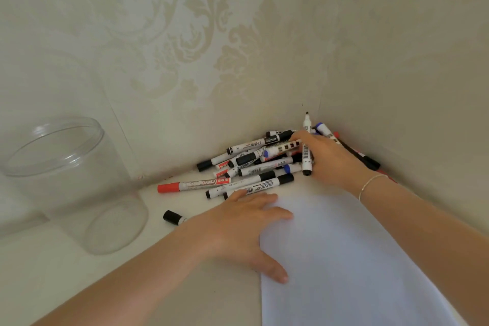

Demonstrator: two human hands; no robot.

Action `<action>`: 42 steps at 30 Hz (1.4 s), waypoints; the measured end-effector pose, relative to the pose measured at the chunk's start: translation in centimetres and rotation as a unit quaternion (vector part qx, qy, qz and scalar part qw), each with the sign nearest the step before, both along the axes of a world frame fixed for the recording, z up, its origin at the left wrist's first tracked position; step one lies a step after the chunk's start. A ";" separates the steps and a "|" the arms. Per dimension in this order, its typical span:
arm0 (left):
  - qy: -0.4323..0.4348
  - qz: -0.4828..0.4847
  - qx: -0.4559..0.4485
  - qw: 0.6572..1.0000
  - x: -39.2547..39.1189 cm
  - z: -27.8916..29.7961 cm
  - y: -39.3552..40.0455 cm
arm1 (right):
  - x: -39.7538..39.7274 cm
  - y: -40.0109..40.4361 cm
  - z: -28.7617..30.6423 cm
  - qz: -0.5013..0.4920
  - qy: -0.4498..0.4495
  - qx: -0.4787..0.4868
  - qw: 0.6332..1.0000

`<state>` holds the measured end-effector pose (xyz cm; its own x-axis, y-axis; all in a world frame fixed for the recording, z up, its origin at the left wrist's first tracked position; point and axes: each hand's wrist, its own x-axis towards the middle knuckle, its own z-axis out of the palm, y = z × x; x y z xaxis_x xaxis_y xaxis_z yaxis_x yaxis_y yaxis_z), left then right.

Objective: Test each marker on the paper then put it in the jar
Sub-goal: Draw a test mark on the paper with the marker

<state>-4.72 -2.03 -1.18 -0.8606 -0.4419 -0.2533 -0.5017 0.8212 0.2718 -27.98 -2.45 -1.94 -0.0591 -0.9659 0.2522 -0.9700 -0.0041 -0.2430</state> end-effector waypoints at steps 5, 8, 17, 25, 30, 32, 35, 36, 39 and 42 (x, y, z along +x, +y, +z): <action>0.015 0.007 -0.035 0.999 0.0 -0.3 0.4 | 0.6 0.5 0.0 -0.026 -0.220 -0.082 0.972; 0.028 0.007 -0.043 0.999 -0.3 -0.5 0.8 | 2.0 1.5 0.5 -0.028 -0.369 -0.127 0.920; 0.013 0.007 -0.082 0.997 0.0 -0.8 0.5 | 7.0 3.2 0.2 -0.084 -0.748 -0.065 0.655; 0.015 -0.024 -0.113 0.993 0.3 -0.3 -1.1 | 6.6 3.6 -2.5 -0.081 -0.647 -0.107 0.751; 0.013 -0.026 -0.135 0.990 0.3 -0.4 -1.1 | 6.7 3.4 -2.7 -0.083 -0.610 -0.115 0.780; 0.009 -0.030 -0.139 0.990 0.2 -0.3 -1.2 | 6.8 3.4 -2.7 -0.074 -0.596 -0.107 0.792; -0.001 -0.037 -0.150 0.988 0.0 -0.4 -1.5 | 6.8 3.4 -2.3 -0.055 -0.581 -0.087 0.808; -0.003 -0.039 -0.153 0.987 0.0 -0.4 -1.6 | 6.8 3.3 -2.2 -0.054 -0.582 -0.081 0.808; -0.007 -0.044 -0.163 0.986 0.0 -0.5 -1.6 | 6.7 3.1 -2.1 -0.081 -0.594 -0.075 0.797; -0.012 -0.042 -0.164 0.986 0.0 -0.7 -1.6 | 7.0 2.9 -2.3 -0.113 -0.577 -0.065 0.806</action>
